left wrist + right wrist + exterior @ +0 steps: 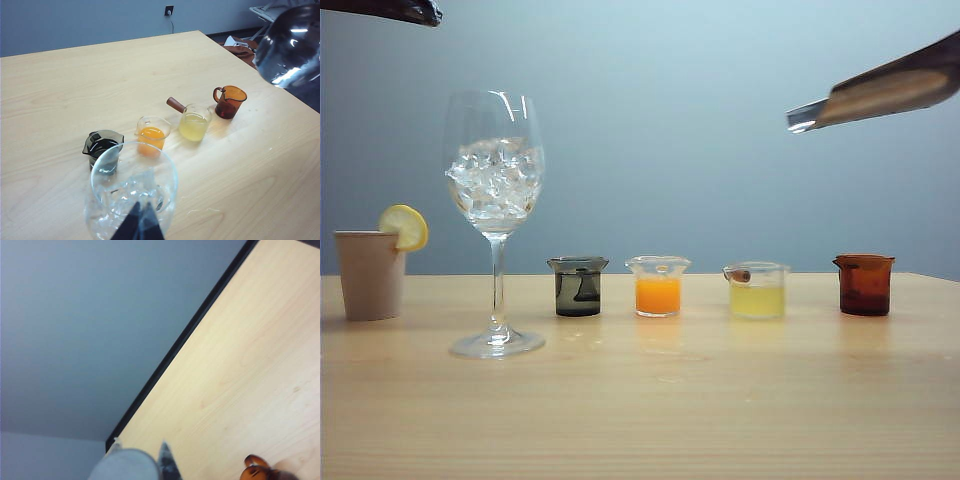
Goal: Pick up the ice scoop on the desk filled with ice cubes, pour the ice into the goblet, and finally put the scoop back on the table.
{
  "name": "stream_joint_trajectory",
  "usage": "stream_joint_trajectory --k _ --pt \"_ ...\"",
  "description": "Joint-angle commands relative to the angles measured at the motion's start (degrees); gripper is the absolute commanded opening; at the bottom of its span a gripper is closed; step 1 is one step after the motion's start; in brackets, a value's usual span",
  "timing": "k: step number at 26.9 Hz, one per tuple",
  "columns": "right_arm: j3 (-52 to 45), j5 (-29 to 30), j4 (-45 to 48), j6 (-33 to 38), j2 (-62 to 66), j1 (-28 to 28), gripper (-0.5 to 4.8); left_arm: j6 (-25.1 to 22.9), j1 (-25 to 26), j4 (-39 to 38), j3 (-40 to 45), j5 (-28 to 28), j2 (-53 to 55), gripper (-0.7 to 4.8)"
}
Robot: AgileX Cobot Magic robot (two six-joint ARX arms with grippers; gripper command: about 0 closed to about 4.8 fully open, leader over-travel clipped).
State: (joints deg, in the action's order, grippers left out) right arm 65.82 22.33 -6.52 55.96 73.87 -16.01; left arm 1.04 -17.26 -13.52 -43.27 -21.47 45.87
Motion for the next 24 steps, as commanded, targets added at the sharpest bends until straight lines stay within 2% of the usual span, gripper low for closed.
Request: stream_joint_trajectory --k 1,6,7,9,12,15,19,24 --pt "-0.72 0.55 4.24 1.75 -1.40 -4.31 -0.07 -0.17 -0.02 0.70 -0.20 -0.39 -0.11 -0.05" --pt "-3.74 0.50 5.51 1.49 -1.38 -11.30 -0.07 -0.11 -0.02 1.42 -0.20 -0.44 -0.13 -0.05" --pt "-5.11 0.59 6.05 1.44 -1.38 -12.22 -0.07 0.09 -0.04 2.60 -0.20 -1.29 -0.13 -0.05" --pt "-8.26 0.76 8.22 1.49 -1.38 -13.05 -0.07 1.64 -0.50 6.32 -0.24 -7.17 -0.11 -0.05" --pt "-12.59 0.79 11.41 2.58 -1.38 -13.25 -0.07 2.56 -3.30 5.44 -2.78 -4.66 -0.07 -0.05" --pt "-15.89 2.64 11.19 0.33 -0.94 -14.12 -0.07 2.40 -10.19 5.53 -6.25 2.05 0.11 -0.05" --pt "-18.64 3.58 11.32 -1.92 -0.77 -15.50 -0.07 2.45 -17.11 5.25 -9.20 3.69 1.40 -0.05" --pt "-18.82 5.07 12.83 -3.91 2.75 -16.04 -0.07 1.92 -25.70 5.44 -10.23 9.99 4.07 -0.05"
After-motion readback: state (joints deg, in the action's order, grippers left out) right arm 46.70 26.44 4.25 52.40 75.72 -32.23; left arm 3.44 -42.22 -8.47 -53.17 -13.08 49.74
